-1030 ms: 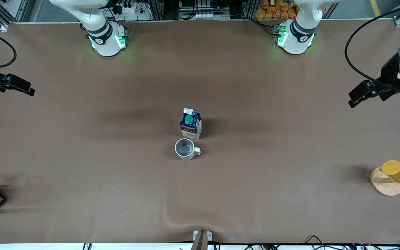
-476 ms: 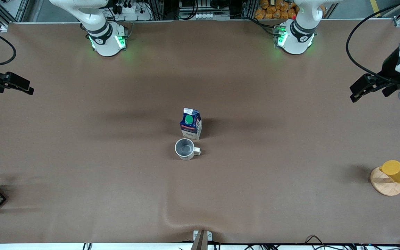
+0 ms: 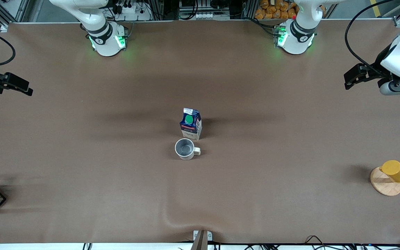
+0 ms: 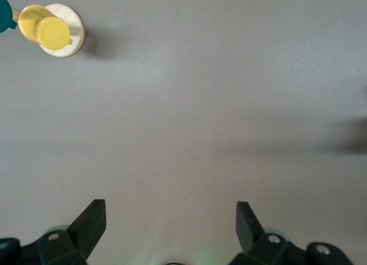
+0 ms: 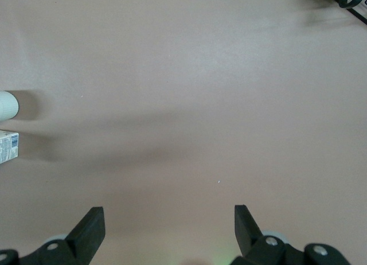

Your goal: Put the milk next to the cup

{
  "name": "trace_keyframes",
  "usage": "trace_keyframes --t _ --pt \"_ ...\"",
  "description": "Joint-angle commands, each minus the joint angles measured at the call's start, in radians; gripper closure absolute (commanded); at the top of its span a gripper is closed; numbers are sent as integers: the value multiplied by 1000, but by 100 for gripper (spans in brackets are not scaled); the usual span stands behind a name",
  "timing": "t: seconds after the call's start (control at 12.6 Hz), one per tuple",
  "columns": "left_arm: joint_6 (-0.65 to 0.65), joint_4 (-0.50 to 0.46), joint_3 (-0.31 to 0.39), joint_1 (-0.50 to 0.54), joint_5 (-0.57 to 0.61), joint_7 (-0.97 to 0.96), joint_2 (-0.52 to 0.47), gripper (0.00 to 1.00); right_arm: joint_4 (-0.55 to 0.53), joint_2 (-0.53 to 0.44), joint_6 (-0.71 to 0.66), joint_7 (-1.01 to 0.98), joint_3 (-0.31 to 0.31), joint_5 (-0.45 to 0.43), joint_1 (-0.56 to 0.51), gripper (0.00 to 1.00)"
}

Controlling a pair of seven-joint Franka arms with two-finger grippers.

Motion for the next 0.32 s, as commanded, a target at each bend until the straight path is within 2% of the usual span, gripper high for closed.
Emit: trace_keyframes --t 0.0,0.24 --pt "-33 23 21 -4 -8 35 -18 0 4 -10 -4 -12 4 -10 -6 0" --pt "-32 26 21 -6 -8 30 -18 0 4 -10 -4 -12 4 -10 -6 0"
